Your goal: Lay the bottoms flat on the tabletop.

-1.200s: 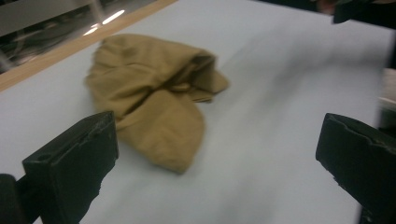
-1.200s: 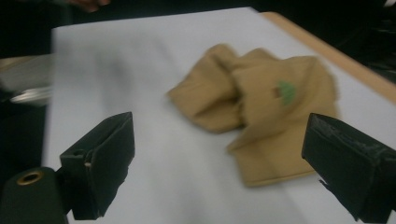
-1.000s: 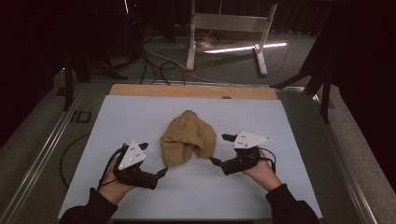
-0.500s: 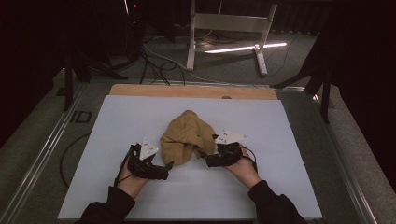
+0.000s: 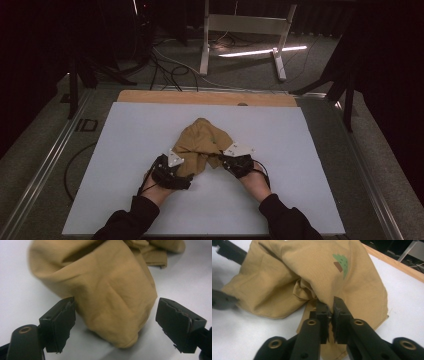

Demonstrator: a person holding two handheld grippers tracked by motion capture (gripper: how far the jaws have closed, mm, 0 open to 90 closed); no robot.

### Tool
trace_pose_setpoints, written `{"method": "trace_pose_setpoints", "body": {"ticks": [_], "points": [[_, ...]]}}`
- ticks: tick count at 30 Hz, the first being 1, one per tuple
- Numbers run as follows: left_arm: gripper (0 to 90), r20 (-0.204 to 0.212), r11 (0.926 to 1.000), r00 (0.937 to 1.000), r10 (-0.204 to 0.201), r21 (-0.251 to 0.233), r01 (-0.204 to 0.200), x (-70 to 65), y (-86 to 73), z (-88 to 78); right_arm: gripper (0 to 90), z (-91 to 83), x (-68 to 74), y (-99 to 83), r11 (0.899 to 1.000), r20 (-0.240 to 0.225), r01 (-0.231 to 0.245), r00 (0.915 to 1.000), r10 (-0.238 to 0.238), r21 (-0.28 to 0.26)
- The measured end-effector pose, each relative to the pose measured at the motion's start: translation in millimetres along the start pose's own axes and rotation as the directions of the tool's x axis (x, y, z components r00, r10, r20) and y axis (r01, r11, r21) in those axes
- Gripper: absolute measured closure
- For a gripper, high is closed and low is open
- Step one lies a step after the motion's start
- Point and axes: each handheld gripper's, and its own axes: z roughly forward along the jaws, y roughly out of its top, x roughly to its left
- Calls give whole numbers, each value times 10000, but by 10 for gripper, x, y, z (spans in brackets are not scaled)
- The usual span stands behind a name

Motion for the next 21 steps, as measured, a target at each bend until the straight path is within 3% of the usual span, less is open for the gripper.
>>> {"method": "trace_pose_setpoints", "body": {"ticks": [5,11,14,21], "points": [[325,-280,9998,9995,174,-26,-175,2,9,59,866,-61,-55,17,9996,128,-155,9998,158,-225],[652,-400,9995,9991,166,-259,-177,87,19,53,865,-138,-174,20,9986,347,-310,9989,325,-431],[807,-729,9987,9970,258,-429,-290,145,45,8,865,-184,-229,9,9982,512,-353,9980,377,-485],[858,-1465,9943,9882,445,-891,-580,318,138,-224,866,-326,-375,-38,9964,680,-541,9960,585,-658]]}}
